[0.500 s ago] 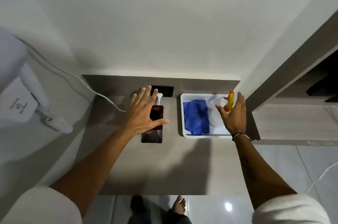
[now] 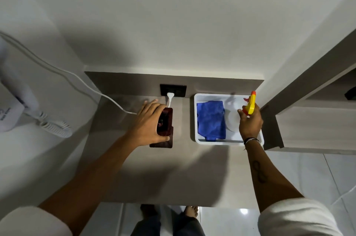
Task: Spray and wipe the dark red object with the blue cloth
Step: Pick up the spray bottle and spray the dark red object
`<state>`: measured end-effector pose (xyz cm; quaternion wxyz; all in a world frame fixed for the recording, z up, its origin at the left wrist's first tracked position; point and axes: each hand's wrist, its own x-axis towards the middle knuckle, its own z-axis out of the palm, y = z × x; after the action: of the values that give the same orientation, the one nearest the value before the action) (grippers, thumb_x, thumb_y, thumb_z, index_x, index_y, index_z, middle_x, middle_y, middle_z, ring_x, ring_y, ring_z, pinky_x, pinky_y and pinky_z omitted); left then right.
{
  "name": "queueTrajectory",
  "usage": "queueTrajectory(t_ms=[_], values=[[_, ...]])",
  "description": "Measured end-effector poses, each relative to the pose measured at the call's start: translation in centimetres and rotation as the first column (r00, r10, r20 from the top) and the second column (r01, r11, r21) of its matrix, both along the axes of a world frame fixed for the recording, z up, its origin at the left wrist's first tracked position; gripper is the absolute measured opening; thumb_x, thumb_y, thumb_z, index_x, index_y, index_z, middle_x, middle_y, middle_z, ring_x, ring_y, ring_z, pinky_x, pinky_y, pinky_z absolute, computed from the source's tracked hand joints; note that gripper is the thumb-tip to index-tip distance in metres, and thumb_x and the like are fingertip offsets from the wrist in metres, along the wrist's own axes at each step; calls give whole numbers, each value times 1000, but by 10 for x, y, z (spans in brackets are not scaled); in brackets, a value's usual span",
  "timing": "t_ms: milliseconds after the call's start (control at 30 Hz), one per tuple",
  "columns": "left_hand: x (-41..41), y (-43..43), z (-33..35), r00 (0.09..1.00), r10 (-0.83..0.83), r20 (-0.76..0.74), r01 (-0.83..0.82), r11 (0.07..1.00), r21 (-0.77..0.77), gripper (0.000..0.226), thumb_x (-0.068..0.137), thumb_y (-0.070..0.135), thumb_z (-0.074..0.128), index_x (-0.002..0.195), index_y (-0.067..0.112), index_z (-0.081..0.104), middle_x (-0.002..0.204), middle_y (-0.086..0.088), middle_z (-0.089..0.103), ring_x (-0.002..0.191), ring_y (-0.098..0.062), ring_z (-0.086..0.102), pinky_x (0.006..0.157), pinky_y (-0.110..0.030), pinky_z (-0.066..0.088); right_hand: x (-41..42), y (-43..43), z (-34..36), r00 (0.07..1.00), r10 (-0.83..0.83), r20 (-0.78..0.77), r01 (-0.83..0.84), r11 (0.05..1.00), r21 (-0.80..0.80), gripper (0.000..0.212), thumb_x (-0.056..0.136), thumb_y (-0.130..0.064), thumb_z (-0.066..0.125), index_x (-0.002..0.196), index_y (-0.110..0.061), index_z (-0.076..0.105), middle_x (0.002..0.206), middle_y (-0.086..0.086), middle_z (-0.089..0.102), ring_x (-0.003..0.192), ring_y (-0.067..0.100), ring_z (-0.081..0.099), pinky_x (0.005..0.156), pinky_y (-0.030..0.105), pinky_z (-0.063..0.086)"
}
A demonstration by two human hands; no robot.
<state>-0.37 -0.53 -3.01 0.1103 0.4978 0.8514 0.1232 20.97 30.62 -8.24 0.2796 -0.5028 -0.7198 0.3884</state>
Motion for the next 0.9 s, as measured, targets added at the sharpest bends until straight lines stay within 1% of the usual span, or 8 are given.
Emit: queueTrajectory(t_ms=[167, 333, 433, 533, 633, 700, 800, 900], values=[[-6, -7, -1, 991, 23, 133, -35, 996, 87, 113, 59, 54, 98, 151, 14, 46, 155, -10, 48, 152, -33, 36, 132, -56, 16, 3, -8, 14, 997, 13, -76, -5, 995, 103, 54, 101, -15, 73, 152, -18, 55, 138, 3, 71, 118, 18, 69, 110, 43, 58], [-15, -28, -5, 953, -23, 303, -47, 974, 222, 110, 56, 50, 96, 148, 20, 45, 148, -2, 49, 144, -26, 40, 127, -60, 26, 16, -46, 69, 975, -7, -224, 51, 980, 191, 49, 97, -38, 78, 141, -23, 66, 112, -46, 67, 101, -13, 68, 98, 15, 59], [-21, -48, -15, 930, -74, 361, -29, 962, 271, 108, 58, 50, 95, 149, 19, 45, 150, -1, 47, 148, -25, 37, 126, -64, 24, 29, -98, 94, 913, -48, -406, 127, 977, 170, 49, 97, -36, 80, 141, -19, 68, 109, -37, 74, 98, -6, 73, 89, 19, 63], [-25, -63, -21, 897, -79, 436, -62, 951, 302, 109, 60, 47, 95, 152, 18, 43, 153, 0, 43, 152, -26, 34, 125, -63, 29, 40, -148, 98, 861, -73, -504, 108, 993, 41, 42, 101, -24, 75, 132, 4, 71, 120, -14, 81, 101, -4, 75, 83, 12, 59], [-28, -76, -21, 856, -77, 511, -99, 946, 308, 115, 59, 43, 98, 156, 18, 41, 158, -5, 39, 151, -26, 36, 124, -56, 36, 54, -202, 84, 879, -33, -476, -64, 980, -187, 35, 102, -21, 70, 118, 11, 74, 117, 10, 82, 93, 11, 75, 80, 31, 59], [-31, -80, -20, 838, -78, 541, -107, 947, 303, 117, 59, 39, 100, 157, 17, 40, 159, -5, 38, 150, -25, 39, 123, -54, 39, 57, -232, 80, 892, 64, -447, -210, 935, -286, 33, 101, -20, 69, 124, 4, 75, 106, 11, 83, 87, 17, 72, 83, 42, 61], [-34, -84, -17, 833, -77, 548, -101, 953, 287, 117, 59, 39, 101, 156, 17, 41, 158, -4, 39, 149, -23, 42, 124, -52, 39, 48, -257, 79, 874, 267, -407, -416, 843, -340, 36, 104, -11, 67, 140, -12, 70, 95, 16, 82, 72, 13, 61, 72, 30, 54], [-36, -85, -14, 842, -83, 533, -80, 958, 275, 117, 57, 45, 99, 155, 17, 41, 156, -4, 43, 145, -22, 46, 122, -51, 41, 34, -263, 74, 845, 384, -372, -512, 781, -358, 40, 106, -9, 65, 145, -19, 68, 98, 20, 78, 73, 18, 66, 70, 36, 59]])
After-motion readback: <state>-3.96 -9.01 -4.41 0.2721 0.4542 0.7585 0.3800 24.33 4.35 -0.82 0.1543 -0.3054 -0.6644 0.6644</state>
